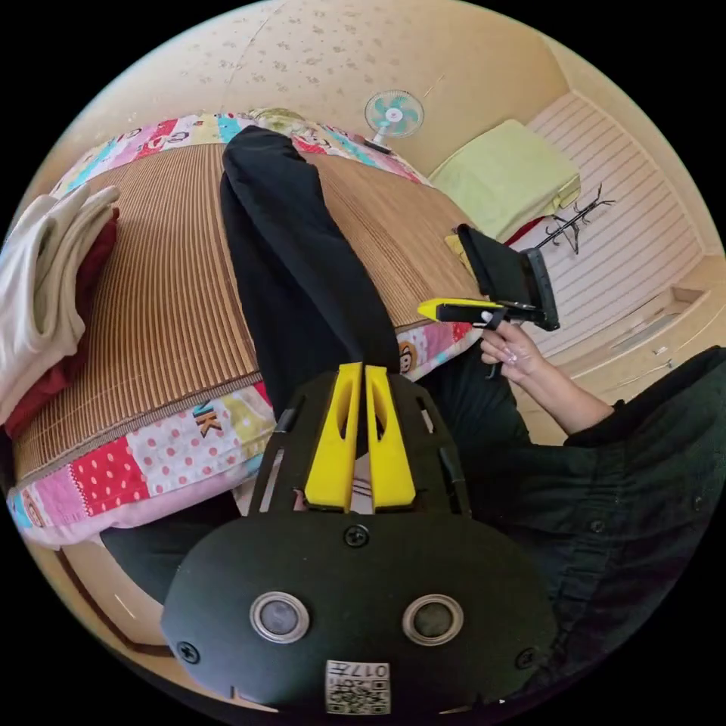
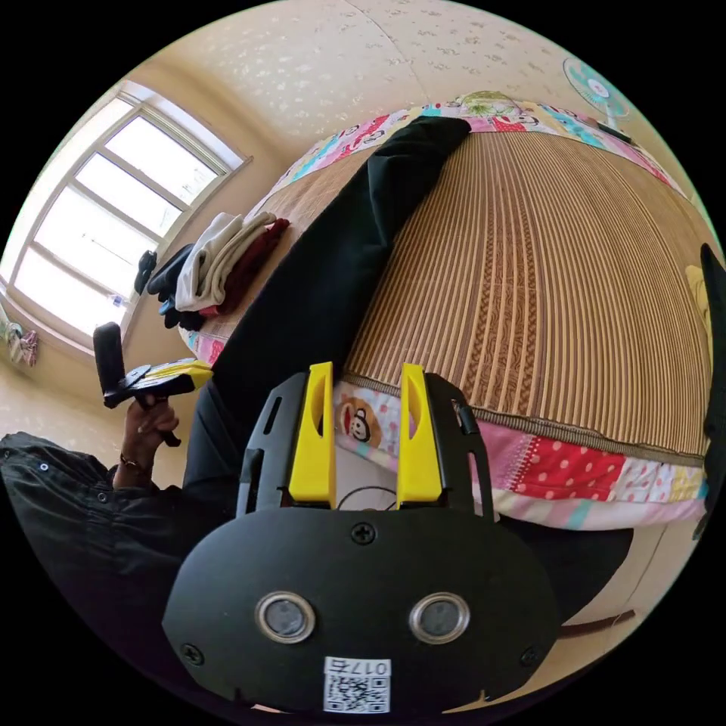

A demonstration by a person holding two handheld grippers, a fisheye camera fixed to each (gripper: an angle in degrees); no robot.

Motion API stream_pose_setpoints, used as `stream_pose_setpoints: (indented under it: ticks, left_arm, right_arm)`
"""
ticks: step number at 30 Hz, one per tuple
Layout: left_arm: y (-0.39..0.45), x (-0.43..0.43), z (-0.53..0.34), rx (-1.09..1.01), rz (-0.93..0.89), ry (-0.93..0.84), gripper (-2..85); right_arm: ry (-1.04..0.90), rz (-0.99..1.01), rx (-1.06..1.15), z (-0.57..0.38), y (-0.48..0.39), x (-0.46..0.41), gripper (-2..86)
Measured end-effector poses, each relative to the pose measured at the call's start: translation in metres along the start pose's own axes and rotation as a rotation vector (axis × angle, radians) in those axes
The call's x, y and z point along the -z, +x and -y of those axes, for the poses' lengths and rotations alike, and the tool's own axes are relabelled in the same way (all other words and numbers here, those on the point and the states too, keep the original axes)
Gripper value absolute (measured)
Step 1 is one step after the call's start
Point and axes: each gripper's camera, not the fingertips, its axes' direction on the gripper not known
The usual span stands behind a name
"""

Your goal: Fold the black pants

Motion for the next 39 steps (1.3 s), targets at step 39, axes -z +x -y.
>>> stream_pose_setpoints:
  ticks: [39]
  left_arm:
    - [-0.06, -0.061, 0.066, 0.244, 0.072, -0.025, 4.5]
  right_arm:
    - [0.089, 0.163, 0.076, 0.027, 0.015, -0.018, 3.5]
